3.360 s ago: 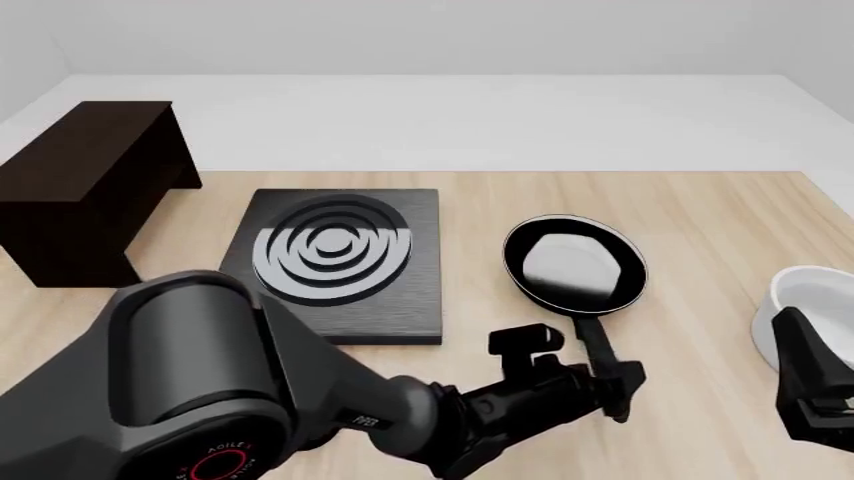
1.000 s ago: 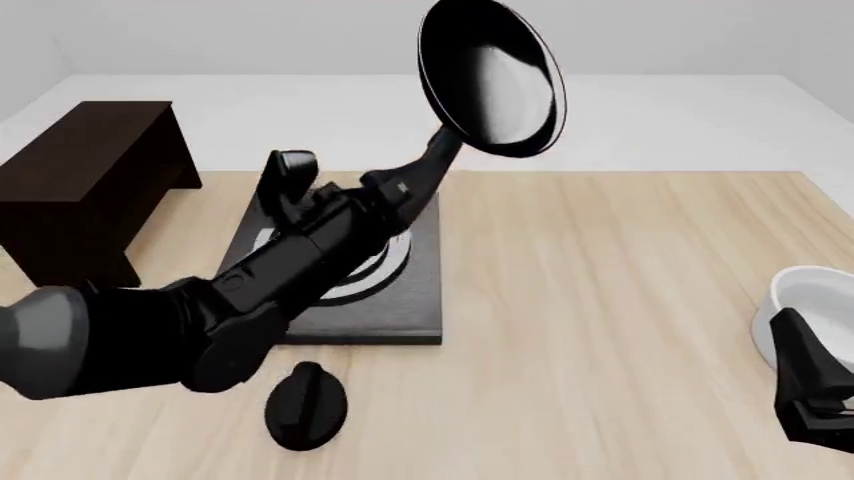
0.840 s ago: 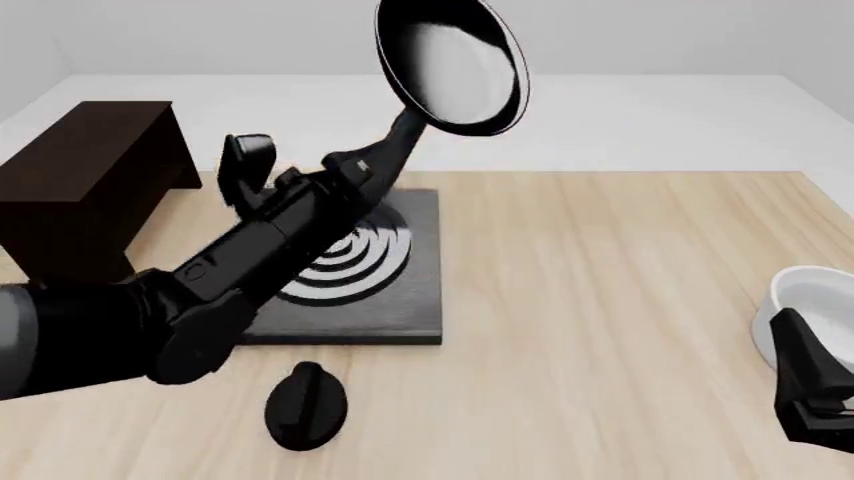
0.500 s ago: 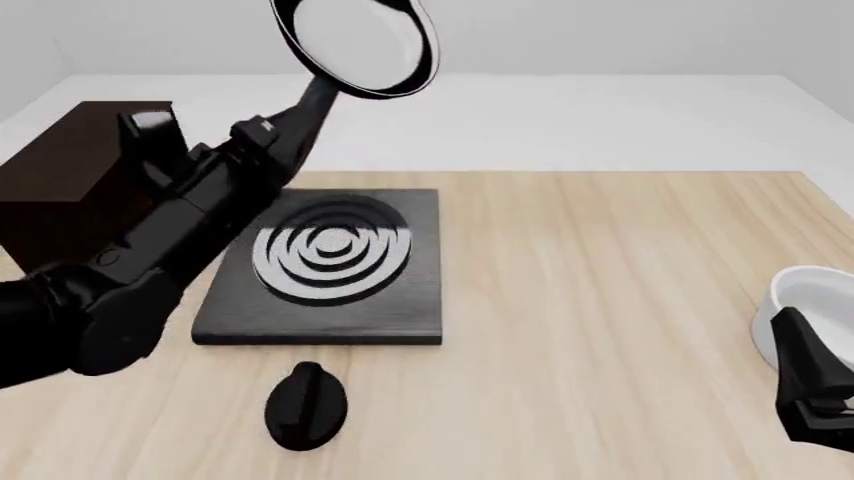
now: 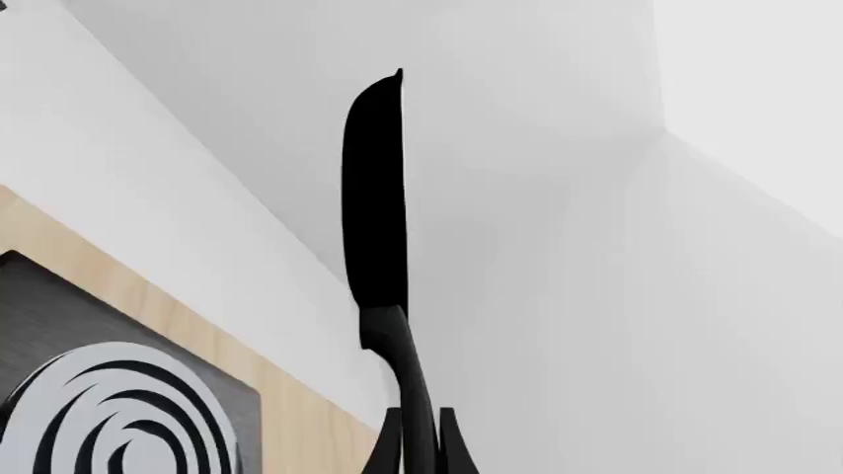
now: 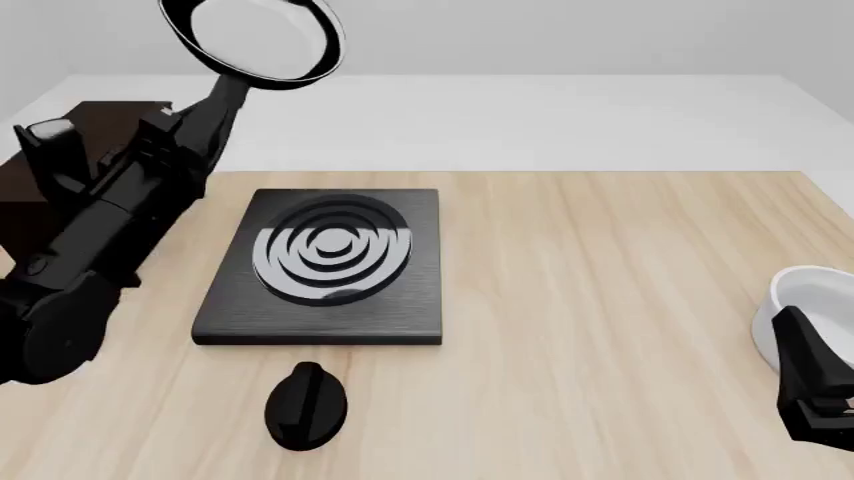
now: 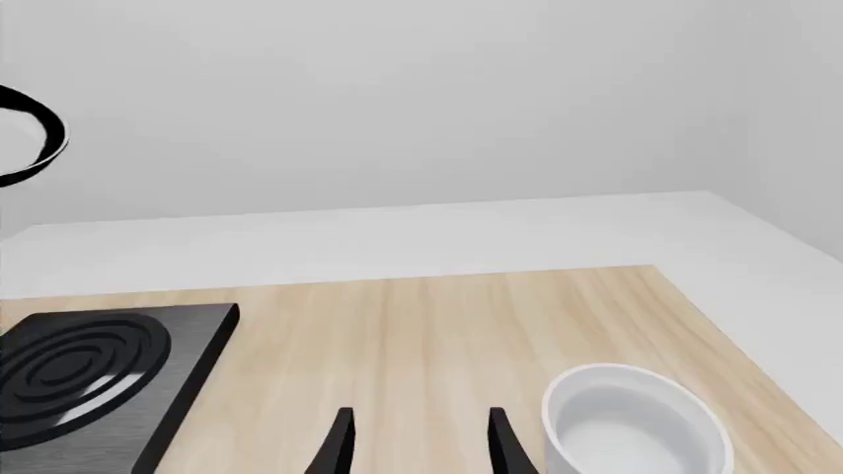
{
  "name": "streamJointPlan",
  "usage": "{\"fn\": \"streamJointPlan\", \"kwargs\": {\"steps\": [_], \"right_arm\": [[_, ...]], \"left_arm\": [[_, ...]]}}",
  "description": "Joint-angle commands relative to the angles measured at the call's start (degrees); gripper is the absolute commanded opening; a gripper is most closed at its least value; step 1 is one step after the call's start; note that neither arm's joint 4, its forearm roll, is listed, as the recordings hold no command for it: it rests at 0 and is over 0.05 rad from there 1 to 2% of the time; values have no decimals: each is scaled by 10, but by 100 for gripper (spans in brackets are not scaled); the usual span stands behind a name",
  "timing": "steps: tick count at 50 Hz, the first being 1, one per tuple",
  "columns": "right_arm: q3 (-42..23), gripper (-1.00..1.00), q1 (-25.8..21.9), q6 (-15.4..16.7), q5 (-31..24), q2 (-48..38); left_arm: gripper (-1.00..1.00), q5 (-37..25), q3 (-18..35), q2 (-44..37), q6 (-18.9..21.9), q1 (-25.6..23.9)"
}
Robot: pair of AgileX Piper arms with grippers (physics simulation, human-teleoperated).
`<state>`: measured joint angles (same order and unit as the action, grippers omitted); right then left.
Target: Put the frying pan on top of the cabinet.
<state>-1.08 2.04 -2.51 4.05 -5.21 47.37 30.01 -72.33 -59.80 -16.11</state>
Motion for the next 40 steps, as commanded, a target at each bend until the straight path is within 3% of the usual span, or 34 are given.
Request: {"fn": "streamJointPlan", "kwargs": {"steps": [1, 9, 40], "right_arm": [[0, 100, -3, 1, -2, 2], [0, 100, -3, 2, -3, 2], [-1, 100, -5, 6, -1, -2]], "left_arm": [[-100, 29, -15, 29, -41, 43], [-100, 46, -39, 45, -79, 85], [-100, 85, -85, 48, -151, 153]]}}
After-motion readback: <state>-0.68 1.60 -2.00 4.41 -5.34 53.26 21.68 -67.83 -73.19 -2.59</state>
